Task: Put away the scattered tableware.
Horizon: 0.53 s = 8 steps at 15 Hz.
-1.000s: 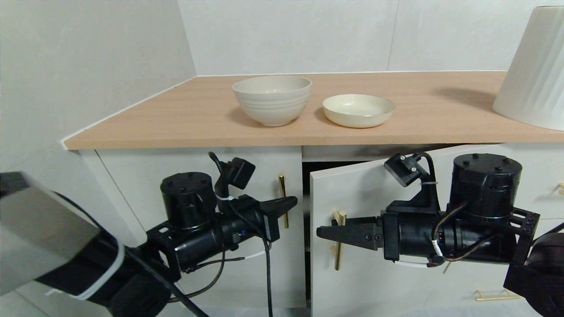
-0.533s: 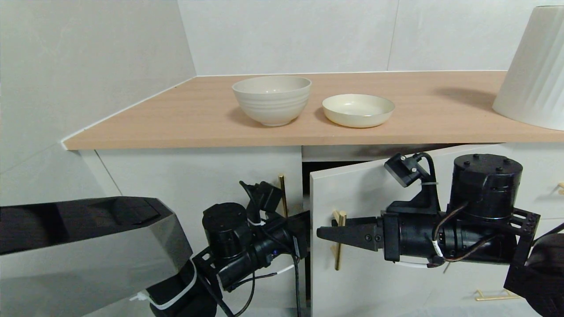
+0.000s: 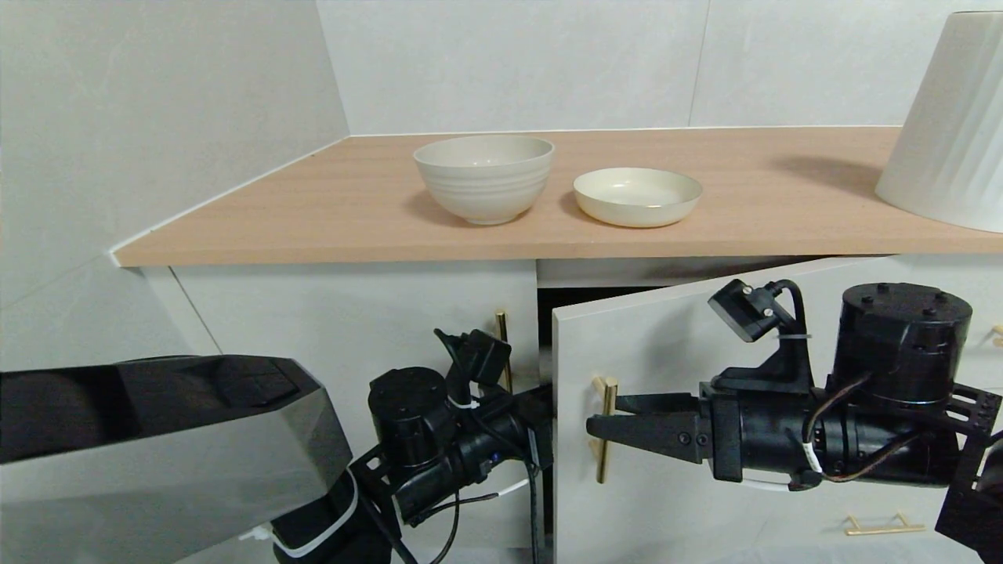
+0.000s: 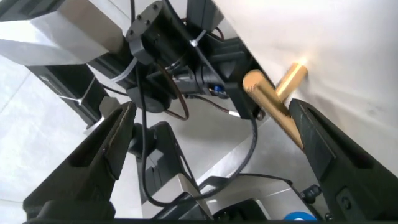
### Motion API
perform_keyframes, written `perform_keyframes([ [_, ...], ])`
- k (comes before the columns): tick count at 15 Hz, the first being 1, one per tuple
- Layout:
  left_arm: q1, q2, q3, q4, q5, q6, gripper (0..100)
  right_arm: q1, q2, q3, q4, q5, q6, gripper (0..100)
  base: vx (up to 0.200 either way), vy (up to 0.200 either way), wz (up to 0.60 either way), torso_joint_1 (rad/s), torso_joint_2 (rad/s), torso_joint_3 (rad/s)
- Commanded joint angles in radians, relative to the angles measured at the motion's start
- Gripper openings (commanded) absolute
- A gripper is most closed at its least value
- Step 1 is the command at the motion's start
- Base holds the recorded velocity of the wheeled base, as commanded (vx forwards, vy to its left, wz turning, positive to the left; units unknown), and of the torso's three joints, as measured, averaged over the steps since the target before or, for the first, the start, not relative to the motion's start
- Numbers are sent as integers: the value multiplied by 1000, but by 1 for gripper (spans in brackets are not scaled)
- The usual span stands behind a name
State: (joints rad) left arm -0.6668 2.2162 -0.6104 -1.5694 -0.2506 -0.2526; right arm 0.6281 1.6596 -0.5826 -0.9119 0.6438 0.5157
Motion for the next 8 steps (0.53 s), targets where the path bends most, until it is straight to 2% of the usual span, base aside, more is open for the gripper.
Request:
perform_keyframes([
  [1,-5,-21,0,-1,-1,-1,0,-2,-14,9,1,-1,-6,100,0,0,0,0,0,0],
  [7,-14,-73,-20,23,-47,1,0,-4,-139,119,57,-10,-97,100,0,0,0,0,0,0],
  [8,-23,-95,-45,89,-58,3,0,-5,-193,148,116,-39,-108,100,0,0,0,0,0,0],
])
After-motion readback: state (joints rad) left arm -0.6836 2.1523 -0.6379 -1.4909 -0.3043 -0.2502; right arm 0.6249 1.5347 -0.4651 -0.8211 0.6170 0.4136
